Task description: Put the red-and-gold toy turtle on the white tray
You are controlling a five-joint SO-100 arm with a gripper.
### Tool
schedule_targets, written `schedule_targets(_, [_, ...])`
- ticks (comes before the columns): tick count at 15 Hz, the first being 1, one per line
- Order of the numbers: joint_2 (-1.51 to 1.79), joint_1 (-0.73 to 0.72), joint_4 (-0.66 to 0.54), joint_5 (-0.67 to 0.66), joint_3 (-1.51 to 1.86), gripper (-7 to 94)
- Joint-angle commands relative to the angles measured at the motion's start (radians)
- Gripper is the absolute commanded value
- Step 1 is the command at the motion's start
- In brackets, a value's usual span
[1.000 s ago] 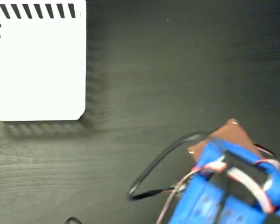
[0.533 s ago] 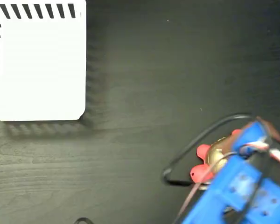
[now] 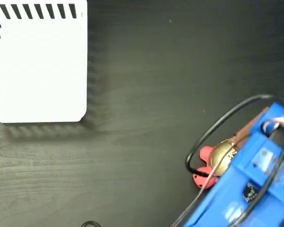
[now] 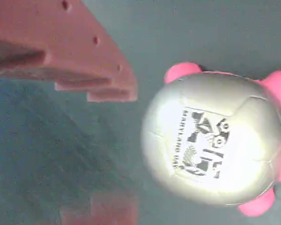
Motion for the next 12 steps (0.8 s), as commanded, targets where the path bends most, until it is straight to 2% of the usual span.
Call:
schedule_targets(1, [0.002, 0.023, 0.017, -0.031, -0.049, 43])
schedule_targets(3, [-0.028, 0.037, 0.018, -0.034, -0.048, 54])
schedule_targets(4, [-0.044, 0.044, 0.018, -0.021, -0.044, 56])
schedule_targets(12, [-0.084, 0.083, -0.061, 0.095, 0.049, 60])
